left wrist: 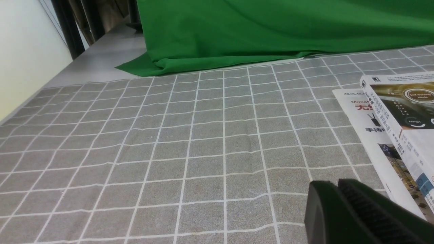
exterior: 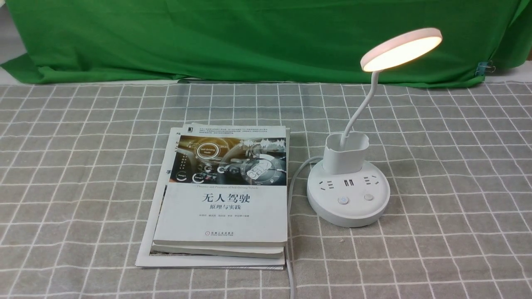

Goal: Turn on the desk lamp on the grey coffee tablecloth with your hand.

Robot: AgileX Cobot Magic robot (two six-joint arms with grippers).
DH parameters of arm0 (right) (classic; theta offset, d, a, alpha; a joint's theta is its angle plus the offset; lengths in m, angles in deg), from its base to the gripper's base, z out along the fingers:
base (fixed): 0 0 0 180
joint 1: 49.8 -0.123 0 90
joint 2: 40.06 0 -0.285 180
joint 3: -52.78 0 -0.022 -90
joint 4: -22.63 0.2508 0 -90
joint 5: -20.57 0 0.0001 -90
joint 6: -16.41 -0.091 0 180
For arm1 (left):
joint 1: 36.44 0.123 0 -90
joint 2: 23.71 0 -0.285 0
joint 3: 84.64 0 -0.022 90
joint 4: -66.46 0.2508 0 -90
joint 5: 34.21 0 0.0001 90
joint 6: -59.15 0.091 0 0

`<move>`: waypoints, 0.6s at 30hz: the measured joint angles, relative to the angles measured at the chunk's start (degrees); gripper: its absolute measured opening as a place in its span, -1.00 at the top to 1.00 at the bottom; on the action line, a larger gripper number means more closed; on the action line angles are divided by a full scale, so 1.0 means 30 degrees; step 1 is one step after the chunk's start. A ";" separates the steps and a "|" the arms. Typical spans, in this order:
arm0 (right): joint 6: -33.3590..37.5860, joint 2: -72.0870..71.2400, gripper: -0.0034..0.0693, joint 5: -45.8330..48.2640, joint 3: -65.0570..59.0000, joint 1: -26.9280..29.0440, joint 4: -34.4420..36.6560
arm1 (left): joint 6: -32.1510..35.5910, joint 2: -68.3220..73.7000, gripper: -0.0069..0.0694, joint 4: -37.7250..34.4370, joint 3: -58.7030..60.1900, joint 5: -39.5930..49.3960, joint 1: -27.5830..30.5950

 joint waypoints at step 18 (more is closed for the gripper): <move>0.0032 0.0000 0.78 -0.0007 0.0000 0.0000 0.0000 | 0.0000 0.0000 0.77 0.0000 0.0000 0.0000 0.0000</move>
